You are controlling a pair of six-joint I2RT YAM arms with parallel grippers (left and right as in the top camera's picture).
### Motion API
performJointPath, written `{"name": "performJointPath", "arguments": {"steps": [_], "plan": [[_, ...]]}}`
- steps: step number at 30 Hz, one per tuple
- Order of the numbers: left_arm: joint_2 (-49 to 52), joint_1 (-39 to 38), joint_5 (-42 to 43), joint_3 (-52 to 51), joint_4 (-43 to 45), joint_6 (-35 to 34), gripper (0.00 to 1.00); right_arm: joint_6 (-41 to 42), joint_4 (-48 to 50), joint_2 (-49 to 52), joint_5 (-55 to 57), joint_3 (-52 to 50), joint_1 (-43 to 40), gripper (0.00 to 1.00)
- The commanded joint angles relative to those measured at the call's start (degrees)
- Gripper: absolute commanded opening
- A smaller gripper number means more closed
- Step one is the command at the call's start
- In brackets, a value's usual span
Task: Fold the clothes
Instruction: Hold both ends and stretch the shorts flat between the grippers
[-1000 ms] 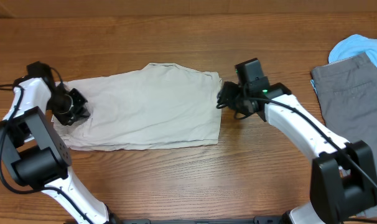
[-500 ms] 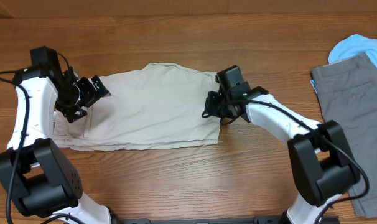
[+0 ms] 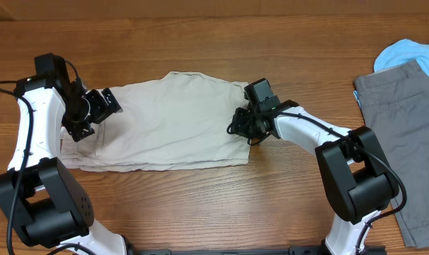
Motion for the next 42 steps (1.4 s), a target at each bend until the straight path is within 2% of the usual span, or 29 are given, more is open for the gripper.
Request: {"name": "performJointPath", "arguments": {"steps": [1, 16, 23, 28, 37, 38, 40, 42], "plan": [[-0.2, 0.0, -0.7, -0.1, 0.2, 1.1, 1.0, 4.2, -2.1, 2.0, 5.6, 0.0, -0.9, 0.04], [-0.2, -0.1, -0.7, -0.1, -0.2, 1.2, 1.0, 5.2, -5.2, 2.1, 10.1, 0.6, -12.0, 0.04], [-0.2, -0.1, -0.8, -1.1, -1.5, 3.0, 1.0, 9.6, -6.1, 2.1, 11.9, 0.6, -15.0, 0.04], [-0.2, 0.4, -7.8, -4.3, 0.1, 1.9, 1.0, 10.3, -6.9, 2.1, 12.1, 0.6, -17.4, 0.04], [-0.2, 3.0, -4.3, -8.5, 3.2, 2.6, 1.0, 10.7, -8.1, 1.9, 8.3, 0.6, -21.8, 0.04], [-0.2, 3.0, -3.9, -9.2, 3.7, 3.1, 1.0, 10.7, -8.1, 1.8, 7.2, 0.7, -21.9, 0.11], [-0.2, 2.7, -0.9, -10.7, 4.9, 5.8, 1.0, 10.6, -7.8, 1.6, 3.4, 0.7, -22.3, 0.66], [-0.2, 2.6, 1.9, -12.2, 6.9, 7.2, 1.0, 9.7, -7.5, 1.1, -0.7, 0.8, -22.9, 0.7]]}}
